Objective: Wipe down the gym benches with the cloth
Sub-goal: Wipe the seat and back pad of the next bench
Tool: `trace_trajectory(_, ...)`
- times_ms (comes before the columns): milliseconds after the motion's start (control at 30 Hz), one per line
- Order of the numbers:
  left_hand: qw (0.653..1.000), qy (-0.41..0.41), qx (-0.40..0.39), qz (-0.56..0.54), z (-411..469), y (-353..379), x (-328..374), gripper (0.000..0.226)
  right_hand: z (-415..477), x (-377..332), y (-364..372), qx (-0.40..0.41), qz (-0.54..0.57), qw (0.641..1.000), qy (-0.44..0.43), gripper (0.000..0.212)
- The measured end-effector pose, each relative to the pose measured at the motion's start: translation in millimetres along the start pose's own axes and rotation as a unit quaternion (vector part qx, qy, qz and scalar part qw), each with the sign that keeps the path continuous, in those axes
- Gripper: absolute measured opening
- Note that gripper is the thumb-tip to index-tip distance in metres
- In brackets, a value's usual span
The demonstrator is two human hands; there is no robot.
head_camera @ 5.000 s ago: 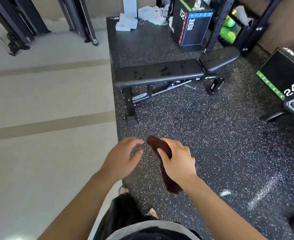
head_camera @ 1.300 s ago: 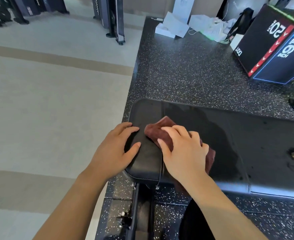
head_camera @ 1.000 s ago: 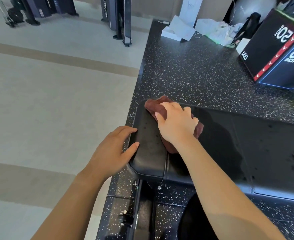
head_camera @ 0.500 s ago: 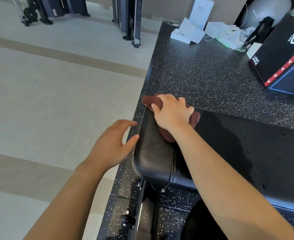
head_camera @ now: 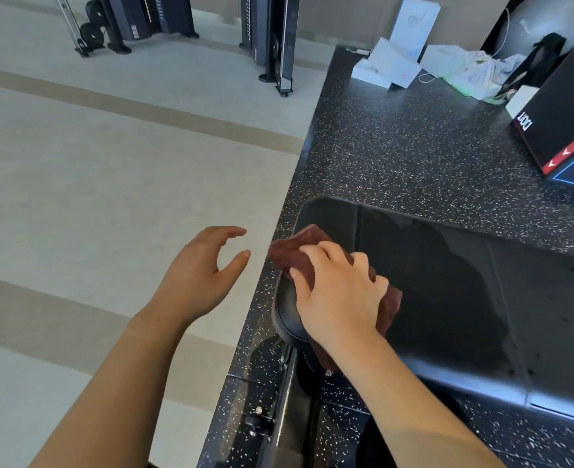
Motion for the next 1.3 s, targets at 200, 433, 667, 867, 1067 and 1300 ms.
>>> trace_trajectory(200,1.0,0.007,-0.022,0.005,-1,14,11,0.035,79,3,8,-0.052,0.029,0.998,0.033,0.033)
trace_trajectory(433,0.995,0.088,-0.044,-0.021,19,47,72,0.033,49,61,-12,-0.01,0.065,0.992,0.104,0.032)
trace_trajectory(667,0.986,0.143,-0.08,0.029,49,86,122,0.034,24,128,-28,-0.008,0.033,0.984,0.173,0.036)
trace_trajectory(867,0.986,0.155,-0.043,0.051,57,98,121,0.028,71,121,-20,0.006,0.012,0.991,0.136,0.035)
trace_trajectory(1067,0.988,0.147,-0.01,0.035,60,96,118,0.029,129,104,-7,-0.043,0.044,0.995,0.076,0.033)
trace_trajectory(1300,0.99,0.135,-0.021,0.014,56,98,114,0.023,127,126,-12,-0.054,0.037,0.992,0.11,0.034)
Point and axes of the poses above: each hand's wrist, its own z-axis towards the middle knuckle, its own y-axis out of the palm, x = y × z, the point moved 8 cm from there along z, towards the middle knuckle, and after that the axes turned 3 degrees about z, right-handed, at the moved point
